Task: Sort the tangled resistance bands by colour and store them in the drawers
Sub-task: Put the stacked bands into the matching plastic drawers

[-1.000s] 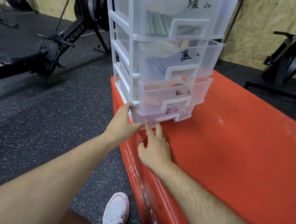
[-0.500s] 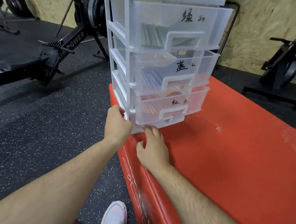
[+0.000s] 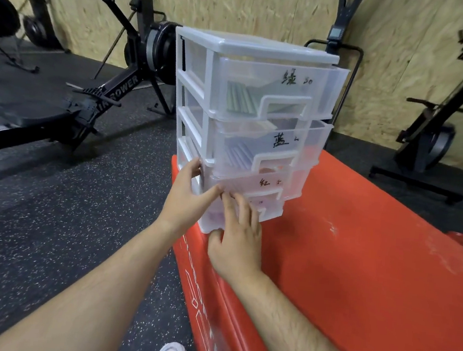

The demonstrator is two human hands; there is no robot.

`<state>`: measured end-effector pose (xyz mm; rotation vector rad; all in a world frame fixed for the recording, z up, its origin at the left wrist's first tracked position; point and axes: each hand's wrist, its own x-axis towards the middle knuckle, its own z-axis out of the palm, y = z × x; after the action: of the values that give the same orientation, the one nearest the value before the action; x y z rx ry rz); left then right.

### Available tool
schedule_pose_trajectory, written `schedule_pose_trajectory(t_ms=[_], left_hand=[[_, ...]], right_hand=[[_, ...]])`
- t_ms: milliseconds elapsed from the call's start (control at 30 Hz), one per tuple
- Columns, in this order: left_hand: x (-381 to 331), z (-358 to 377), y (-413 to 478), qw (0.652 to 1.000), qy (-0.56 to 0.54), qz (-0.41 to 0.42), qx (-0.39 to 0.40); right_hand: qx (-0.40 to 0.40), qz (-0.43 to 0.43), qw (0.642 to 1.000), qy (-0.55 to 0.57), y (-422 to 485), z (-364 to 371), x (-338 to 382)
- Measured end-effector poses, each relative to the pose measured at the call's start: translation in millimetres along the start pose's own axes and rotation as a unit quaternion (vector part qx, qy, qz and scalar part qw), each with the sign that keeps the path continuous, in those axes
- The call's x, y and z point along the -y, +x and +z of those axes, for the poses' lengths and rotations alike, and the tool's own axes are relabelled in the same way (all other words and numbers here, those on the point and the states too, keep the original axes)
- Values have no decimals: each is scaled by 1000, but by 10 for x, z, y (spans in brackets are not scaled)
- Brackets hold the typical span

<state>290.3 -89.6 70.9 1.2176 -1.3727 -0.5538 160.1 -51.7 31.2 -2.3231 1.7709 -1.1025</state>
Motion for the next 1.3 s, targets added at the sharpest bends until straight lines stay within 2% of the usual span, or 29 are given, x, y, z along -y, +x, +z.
schedule_pose_trajectory(t_ms=[233, 333, 400, 533, 600, 700, 867, 1033, 1100, 1200, 1300], left_hand=[[46, 45, 160, 998, 23, -21, -64], [47, 67, 193, 996, 26, -29, -75], [50, 73, 194, 996, 23, -32, -80], [-80, 68, 171, 993, -27, 0, -116], [-189, 80, 209, 995, -46, 19, -91], [-323, 120, 286, 997, -18, 41, -56], [-370, 72, 425, 995, -5, 35, -92], [-401, 69, 568, 992, 9, 15, -128], [-419, 67, 566, 991, 11, 13, -133], [-526, 27, 555, 986, -15, 16, -165], [-739, -14, 586, 988, -59, 58, -132]], right_hand=[[105, -1, 994, -27, 299, -36, 8], [110, -5, 993, -27, 369, -38, 18], [66, -22, 998, -2, 336, -78, -12], [-160, -73, 983, 55, 261, -242, -78], [-182, -72, 980, 43, 327, -351, -25], [-144, -51, 988, -21, 449, -439, 73], [-42, -26, 993, -107, 575, -463, 93], [63, -30, 991, -112, 754, -495, 117], [8, -37, 994, -105, 755, -540, 138], [-140, -59, 986, -75, 757, -622, 193], [-166, -80, 980, -80, 873, -735, 311]])
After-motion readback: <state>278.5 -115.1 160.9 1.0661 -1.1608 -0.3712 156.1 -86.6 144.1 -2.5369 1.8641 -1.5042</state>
